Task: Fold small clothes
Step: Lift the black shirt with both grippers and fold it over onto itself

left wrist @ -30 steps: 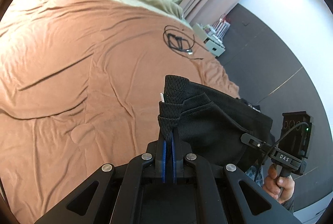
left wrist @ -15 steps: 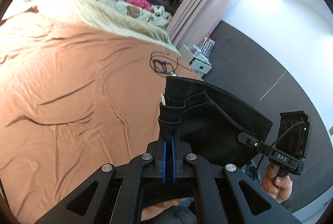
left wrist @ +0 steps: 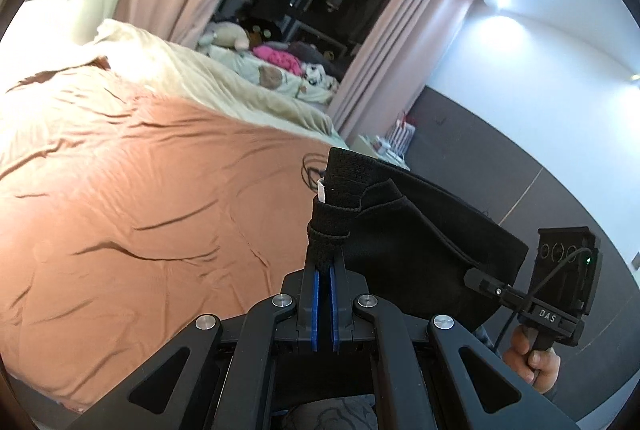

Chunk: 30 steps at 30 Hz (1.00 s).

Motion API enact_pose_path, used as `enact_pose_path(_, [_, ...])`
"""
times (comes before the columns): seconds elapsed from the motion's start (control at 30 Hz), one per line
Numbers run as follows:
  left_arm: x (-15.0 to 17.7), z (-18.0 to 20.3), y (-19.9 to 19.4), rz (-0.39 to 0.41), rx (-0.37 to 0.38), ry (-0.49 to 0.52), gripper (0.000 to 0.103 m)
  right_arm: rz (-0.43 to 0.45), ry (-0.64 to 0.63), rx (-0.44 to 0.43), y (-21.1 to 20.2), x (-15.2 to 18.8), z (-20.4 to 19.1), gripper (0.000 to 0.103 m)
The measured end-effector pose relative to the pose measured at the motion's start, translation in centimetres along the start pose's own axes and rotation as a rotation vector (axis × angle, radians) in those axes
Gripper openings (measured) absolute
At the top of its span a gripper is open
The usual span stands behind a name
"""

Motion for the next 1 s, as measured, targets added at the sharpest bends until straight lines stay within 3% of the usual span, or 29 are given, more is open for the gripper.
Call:
enact_pose_path(0.33, [-1.5, -2.9, -7.7, 0.112, -0.038, -0.005, 0.004, -0.024, -0.075, -0.055, 5.0, -2.1, -1.5, 0.009])
enact_pose_path(0.53, [-2.5, -6.2, -10.5, 0.156, -0.079, -0.022, 0.004, -0.042, -0.119, -0.117, 8.3, -3.7, -3.6, 0.009])
enact_pose_path(1.0, [-5.4, -17.9, -17.4, 0.208, -0.182, -0.093, 0.004, -0.11, -0.178, -0.253, 20.2, -5.9, -6.9, 0.009])
Point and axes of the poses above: each gripper's, at about its wrist camera, not at the fingertips, and y roughly the way its jaws point, z to its right, x to its underside, the point moved 1 cm from there along y, roughly the way its jaws point, and after that the axes turned 8 degrees about -y, right-handed, at the moved point
